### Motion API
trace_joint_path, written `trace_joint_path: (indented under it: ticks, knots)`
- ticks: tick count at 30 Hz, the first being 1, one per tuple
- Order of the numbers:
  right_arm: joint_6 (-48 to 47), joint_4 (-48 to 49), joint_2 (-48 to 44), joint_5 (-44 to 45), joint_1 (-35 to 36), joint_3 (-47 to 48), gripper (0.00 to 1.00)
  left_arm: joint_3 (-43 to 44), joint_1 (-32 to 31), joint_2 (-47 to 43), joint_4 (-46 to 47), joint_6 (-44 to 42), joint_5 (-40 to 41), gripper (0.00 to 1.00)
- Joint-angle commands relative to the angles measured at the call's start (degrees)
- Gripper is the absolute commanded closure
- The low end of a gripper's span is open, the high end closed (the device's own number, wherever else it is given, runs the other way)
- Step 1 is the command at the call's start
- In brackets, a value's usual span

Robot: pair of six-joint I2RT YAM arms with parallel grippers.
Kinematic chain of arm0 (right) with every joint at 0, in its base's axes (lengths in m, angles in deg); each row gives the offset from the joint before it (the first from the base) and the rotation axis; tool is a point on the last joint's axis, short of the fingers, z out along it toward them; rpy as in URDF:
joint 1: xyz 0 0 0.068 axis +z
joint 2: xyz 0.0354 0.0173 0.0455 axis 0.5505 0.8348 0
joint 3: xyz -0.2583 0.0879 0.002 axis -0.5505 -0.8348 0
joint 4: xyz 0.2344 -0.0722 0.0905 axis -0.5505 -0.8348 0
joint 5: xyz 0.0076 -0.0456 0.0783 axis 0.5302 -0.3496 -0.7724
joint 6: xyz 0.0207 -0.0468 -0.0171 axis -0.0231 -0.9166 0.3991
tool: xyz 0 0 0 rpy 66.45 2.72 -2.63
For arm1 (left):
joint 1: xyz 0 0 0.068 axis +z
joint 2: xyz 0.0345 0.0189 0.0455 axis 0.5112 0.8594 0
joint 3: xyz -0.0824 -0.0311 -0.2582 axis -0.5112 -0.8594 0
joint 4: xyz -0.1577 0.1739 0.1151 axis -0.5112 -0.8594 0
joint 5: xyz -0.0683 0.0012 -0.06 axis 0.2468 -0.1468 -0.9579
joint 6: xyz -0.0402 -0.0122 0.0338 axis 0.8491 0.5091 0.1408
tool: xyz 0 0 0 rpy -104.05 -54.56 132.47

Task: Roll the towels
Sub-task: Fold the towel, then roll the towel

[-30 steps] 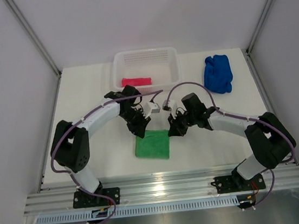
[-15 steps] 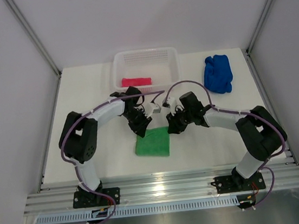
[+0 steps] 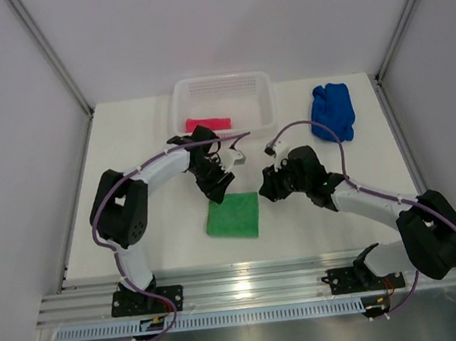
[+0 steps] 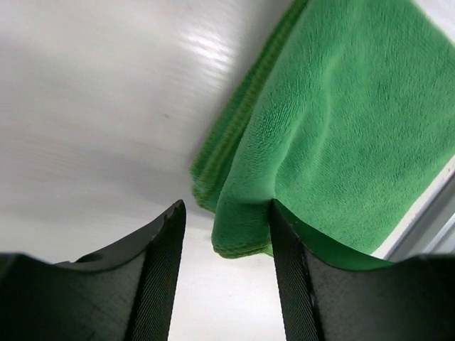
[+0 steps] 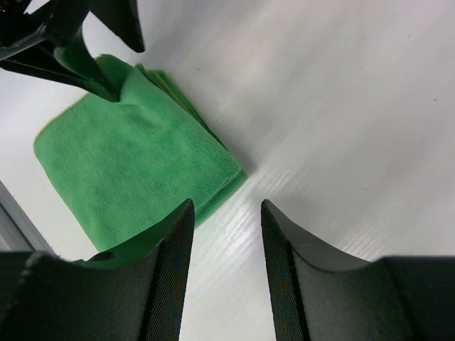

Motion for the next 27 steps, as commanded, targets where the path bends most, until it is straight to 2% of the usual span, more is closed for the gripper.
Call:
trace_joint_path:
  ticks: [1,6,10,15,19,24,27]
  knots:
    - [5.8,9.7,-2.8,6.5,3.5,-2.6,0.55,4.9,1.0,-4.0,3.4,1.8,1.6,0.46]
    - [9.4,17.2,-0.6,6.4,6.9,-3.1,0.57,7.2,1.5,-3.6,3.2,3.8,3.5,0.45]
    - [15.2,23.0,4.9,4.1,6.9,-3.1,0.66,7.9,2.5,-5.6,1.9,5.3,1.4,0.46]
    - [19.8,23.4,9.0,6.4,6.5,-2.9,0.8,3.3,2.2,-11.2,-0.8,4.8,-10.0,0.69]
    - [21.9,25.9,12.0,6.3,6.2,-3.8,0.82,-0.5,0.9,-9.1,-3.6,2.3,-12.4,0.78]
    - [23.5,25.8,15.0,7.2,5.9,-3.6,0.8,-3.4,0.9,-6.1,0.0,-0.2,-9.4,0.78]
    - [23.2,25.2,15.7,8.5,5.9,-3.6,0.79,-1.7,1.0,-3.2,1.6,0.5,-6.9,0.78]
